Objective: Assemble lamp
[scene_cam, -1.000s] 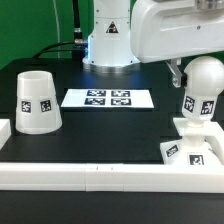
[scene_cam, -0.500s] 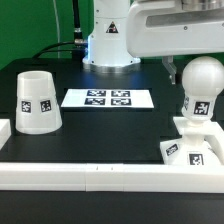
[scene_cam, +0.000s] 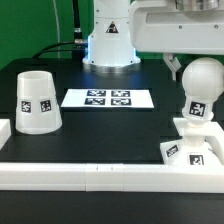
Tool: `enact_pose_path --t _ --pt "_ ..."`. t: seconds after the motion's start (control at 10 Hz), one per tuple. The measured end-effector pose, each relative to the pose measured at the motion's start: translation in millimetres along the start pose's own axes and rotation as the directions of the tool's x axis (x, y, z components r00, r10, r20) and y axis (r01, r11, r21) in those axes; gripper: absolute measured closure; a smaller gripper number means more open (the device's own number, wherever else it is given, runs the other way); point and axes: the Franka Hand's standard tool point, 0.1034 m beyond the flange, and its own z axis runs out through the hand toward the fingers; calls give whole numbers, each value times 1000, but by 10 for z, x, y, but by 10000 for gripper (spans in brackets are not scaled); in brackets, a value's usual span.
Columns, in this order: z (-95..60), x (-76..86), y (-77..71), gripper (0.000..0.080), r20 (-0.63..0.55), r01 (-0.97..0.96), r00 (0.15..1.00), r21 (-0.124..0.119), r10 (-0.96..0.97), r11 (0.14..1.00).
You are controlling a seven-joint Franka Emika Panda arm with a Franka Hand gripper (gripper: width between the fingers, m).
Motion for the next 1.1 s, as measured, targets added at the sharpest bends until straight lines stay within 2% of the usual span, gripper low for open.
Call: enact_pose_path --t 0.1,0.3,0.7,0.9,1.0,1.1 --pt "-2 7 1 220 -2 -71 997 8 71 997" --pt "0 15 67 220 -13 -263 964 67 264 963" --pt "-3 71 49 220 16 -533 844 155 537 832" --pt "-1 61 36 220 30 -607 792 153 610 780" --pt "3 60 36 173 28 -598 798 153 602 787" --pt "14 44 43 173 19 -565 823 142 568 813"
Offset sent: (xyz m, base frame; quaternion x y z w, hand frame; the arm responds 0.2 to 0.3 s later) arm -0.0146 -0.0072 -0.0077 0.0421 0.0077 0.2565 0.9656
